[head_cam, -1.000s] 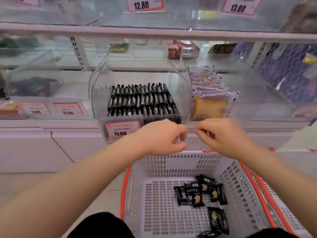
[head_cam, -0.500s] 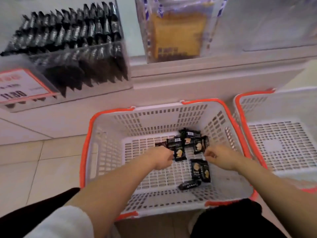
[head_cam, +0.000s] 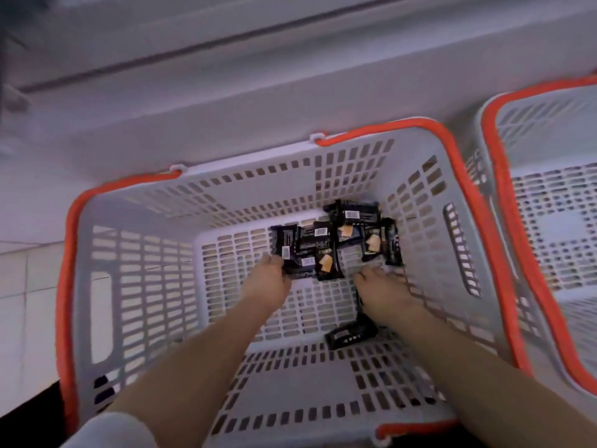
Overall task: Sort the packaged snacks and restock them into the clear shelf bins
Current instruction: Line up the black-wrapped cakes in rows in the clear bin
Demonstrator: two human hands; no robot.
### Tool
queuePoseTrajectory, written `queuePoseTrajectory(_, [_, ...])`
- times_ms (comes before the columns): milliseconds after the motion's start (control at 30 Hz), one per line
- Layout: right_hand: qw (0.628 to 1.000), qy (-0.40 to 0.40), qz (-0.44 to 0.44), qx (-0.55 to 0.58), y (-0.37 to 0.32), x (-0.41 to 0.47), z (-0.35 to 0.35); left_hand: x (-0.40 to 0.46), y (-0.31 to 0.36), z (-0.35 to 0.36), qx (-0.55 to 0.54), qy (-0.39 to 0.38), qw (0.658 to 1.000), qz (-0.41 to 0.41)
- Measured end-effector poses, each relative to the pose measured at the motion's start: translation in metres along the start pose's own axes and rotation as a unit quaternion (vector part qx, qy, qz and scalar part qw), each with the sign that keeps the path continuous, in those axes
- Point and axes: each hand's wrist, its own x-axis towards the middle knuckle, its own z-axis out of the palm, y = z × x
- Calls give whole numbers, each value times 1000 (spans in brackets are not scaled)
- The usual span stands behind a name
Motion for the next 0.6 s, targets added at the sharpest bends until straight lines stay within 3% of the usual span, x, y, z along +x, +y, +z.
queuePoseTrajectory(100, [1000, 7, 4, -22, 3, 2, 5, 10, 5, 3, -72, 77, 992, -69])
queuePoseTrajectory(233, [1000, 18, 13, -14, 7, 2, 6, 26, 15, 9, -75, 138, 982, -106])
queuePoseTrajectory(500, [1000, -3, -23, -3, 7, 1, -1, 54, 27, 7, -68, 103, 978, -168])
queuePoseTrajectory(600, [995, -29, -28, 96, 7, -2, -15, 56, 21, 4, -110, 87, 977, -164])
